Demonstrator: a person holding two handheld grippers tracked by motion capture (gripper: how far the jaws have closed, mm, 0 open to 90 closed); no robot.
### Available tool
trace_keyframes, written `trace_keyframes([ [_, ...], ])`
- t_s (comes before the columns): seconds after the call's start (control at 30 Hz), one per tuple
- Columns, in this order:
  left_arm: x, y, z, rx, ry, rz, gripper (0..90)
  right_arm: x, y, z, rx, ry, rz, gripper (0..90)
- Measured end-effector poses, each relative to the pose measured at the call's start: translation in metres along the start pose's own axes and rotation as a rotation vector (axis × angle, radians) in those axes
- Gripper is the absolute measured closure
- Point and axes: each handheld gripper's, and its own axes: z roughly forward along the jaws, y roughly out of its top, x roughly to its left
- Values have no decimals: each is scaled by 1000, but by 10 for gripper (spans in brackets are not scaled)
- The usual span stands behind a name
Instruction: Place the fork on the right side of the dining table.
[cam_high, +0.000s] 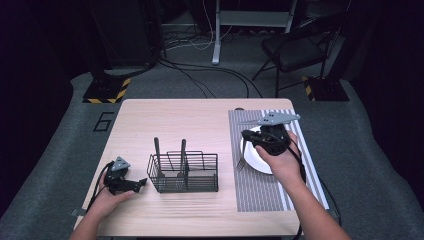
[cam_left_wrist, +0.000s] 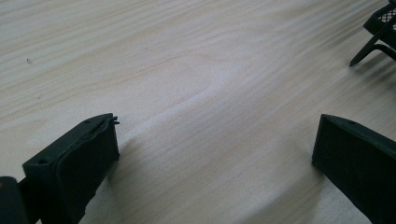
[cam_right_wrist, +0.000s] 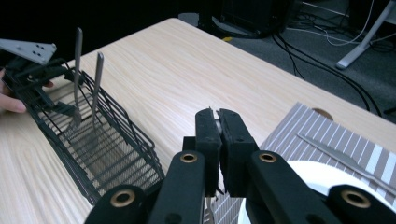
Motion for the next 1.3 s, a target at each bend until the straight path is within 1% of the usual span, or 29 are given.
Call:
trace_keyframes([
  [0.03, 0, 0, 0, 0, 0, 0, 1, 0, 0, 0, 0, 0, 0, 869],
  [0.07, 0, 0, 0, 0, 0, 0, 1, 0, -7, 2, 9, -1, 7, 869],
  [0.1, 0, 0, 0, 0, 0, 0, 1, 0, -7, 2, 9, -1, 7, 869],
  [0.13, 0, 0, 0, 0, 0, 0, 1, -1, -12, 4, 15, -7, 4, 869],
  [0.17, 0, 0, 0, 0, 0, 0, 1, -1, -12, 4, 15, -7, 4, 869],
  [0.2, 0, 0, 0, 0, 0, 0, 1, -1, -17, 5, 17, -11, 6, 869],
  [0.3, 0, 0, 0, 0, 0, 0, 1, -2, -20, 5, 16, -14, 18, 869],
  [0.33, 0, 0, 0, 0, 0, 0, 1, -3, -24, 5, 15, -20, 20, 869],
  [0.4, 0, 0, 0, 0, 0, 0, 1, -3, -27, 6, 17, -24, 19, 869],
  [0.47, 0, 0, 0, 0, 0, 0, 1, -3, -28, 6, 18, -25, 24, 869],
  [0.6, 0, 0, 0, 0, 0, 0, 1, -3, -36, 9, 20, -24, 38, 869],
  [0.83, 0, 0, 0, 0, 0, 0, 1, -5, -42, 10, 20, -24, 54, 869],
  [0.97, 0, 0, 0, 0, 0, 0, 1, -8, -48, 8, 14, -24, 80, 869],
  [1.0, 0, 0, 0, 0, 0, 0, 1, -8, -48, 8, 14, -24, 80, 869],
  [1.03, 0, 0, 0, 0, 0, 0, 1, -11, -51, 6, 9, -23, 91, 868],
  [1.3, 0, 0, 0, 1, 0, 0, 1, -16, -60, -4, 0, -33, 123, 863],
])
